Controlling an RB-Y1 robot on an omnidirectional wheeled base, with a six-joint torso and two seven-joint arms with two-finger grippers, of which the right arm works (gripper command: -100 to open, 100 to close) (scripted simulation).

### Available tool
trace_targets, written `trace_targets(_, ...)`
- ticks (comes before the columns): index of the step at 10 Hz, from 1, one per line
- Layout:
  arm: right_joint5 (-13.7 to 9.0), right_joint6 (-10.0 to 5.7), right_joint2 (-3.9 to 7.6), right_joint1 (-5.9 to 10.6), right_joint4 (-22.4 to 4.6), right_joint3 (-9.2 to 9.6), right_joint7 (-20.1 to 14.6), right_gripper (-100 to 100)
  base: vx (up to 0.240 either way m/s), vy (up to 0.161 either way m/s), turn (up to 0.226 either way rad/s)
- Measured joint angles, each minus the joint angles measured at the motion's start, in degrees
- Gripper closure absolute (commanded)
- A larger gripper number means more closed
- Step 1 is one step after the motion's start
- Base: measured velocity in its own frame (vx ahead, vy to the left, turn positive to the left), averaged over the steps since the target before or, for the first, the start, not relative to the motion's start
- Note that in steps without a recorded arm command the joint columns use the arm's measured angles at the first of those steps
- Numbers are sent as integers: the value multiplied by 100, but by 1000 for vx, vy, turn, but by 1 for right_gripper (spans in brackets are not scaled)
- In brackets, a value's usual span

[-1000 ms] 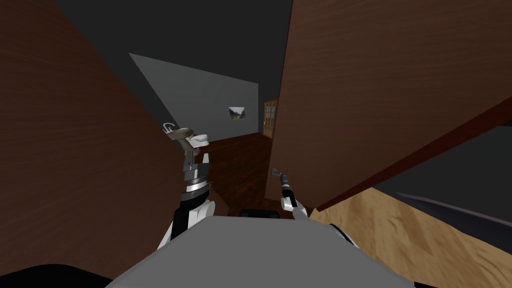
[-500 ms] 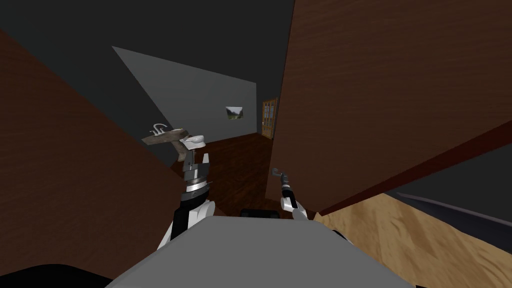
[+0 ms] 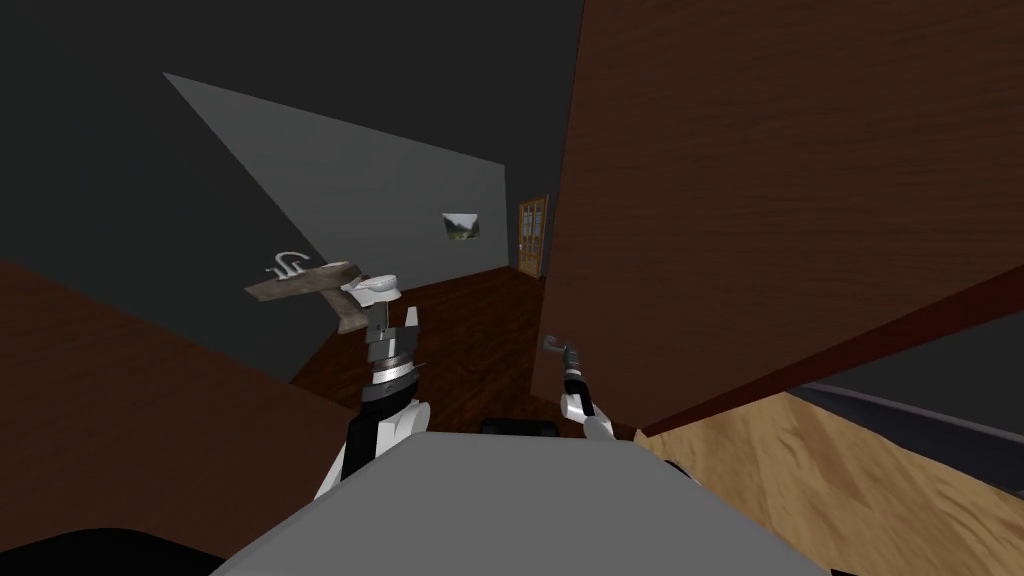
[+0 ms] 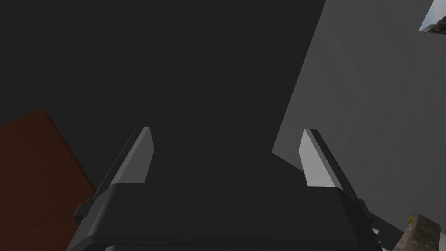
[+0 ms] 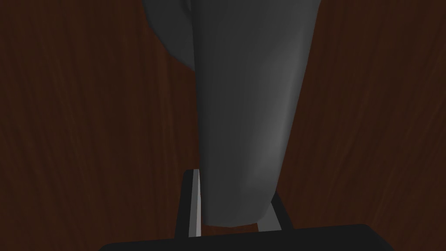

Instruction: Push the door open

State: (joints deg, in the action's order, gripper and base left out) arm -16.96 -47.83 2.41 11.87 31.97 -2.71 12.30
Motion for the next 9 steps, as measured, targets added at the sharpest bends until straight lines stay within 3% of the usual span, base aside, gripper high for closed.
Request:
trace_targets(1,-43,-82,-20,103,-205,-69,38,100,144,23,-23)
trace_targets(2,-59,-133,-18,91,-197,-101,48,100,60,3,12)
trace_targets(4,-90,-49,-69,-16,55,-159,123,100,161,54,-135)
trace_targets(6,-160,-69,-186,-21,15,-283,254,100,175,75,-95)
trace_targets(9,-250,-198,-272,41,-91,-449,356,100,133,62,-68)
